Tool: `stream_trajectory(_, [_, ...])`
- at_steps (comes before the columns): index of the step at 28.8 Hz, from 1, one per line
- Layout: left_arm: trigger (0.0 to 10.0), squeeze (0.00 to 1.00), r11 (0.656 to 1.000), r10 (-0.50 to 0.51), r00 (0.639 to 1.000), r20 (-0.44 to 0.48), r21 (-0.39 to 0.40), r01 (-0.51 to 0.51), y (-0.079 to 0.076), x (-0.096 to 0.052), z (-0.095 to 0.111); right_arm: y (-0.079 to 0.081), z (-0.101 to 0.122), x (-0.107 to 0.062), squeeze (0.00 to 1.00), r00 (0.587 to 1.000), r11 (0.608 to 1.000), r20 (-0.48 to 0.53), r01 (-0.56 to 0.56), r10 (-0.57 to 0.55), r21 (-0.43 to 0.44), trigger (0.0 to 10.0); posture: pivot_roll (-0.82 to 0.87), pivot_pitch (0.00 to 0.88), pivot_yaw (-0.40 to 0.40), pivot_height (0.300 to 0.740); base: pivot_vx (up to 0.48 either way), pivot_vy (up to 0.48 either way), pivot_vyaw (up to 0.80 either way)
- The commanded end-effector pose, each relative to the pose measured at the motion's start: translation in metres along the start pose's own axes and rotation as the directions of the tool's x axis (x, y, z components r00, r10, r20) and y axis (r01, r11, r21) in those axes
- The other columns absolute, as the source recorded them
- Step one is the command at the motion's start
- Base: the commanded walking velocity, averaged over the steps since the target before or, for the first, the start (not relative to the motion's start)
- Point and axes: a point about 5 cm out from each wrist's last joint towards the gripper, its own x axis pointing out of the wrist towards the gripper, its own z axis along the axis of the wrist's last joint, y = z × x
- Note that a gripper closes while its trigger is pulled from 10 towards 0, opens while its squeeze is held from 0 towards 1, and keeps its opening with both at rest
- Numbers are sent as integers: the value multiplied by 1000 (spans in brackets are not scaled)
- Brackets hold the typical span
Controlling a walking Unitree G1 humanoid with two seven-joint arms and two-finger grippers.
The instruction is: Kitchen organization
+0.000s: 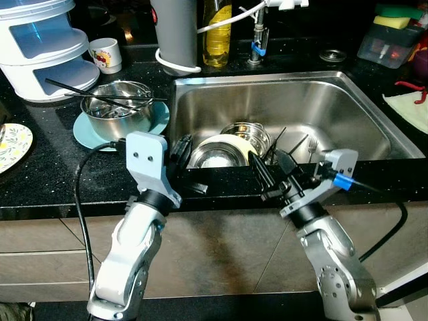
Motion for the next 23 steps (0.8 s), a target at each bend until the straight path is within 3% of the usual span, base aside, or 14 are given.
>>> stream_trajectory(1, [10000,0,1000,19,1000,-23,18,-19,4,1,-3,-2,2,2,0,1000,1000,14,11,-11,12,10000,-13,39,-8,740,0,0,0])
stream_trajectory(13, [10000,0,999,36,999,-35,36,-35,9,13,0,5,13,24,0,997,999,67,-43,42,16,10000,2,16,-9,740,0,0,0])
stream_trajectory(23, [10000,0,998,30,998,-47,49,-28,6,16,-2,12,12,36,0,994,997,78,-79,77,18,10000,6,1,-10,740,-310,0,0])
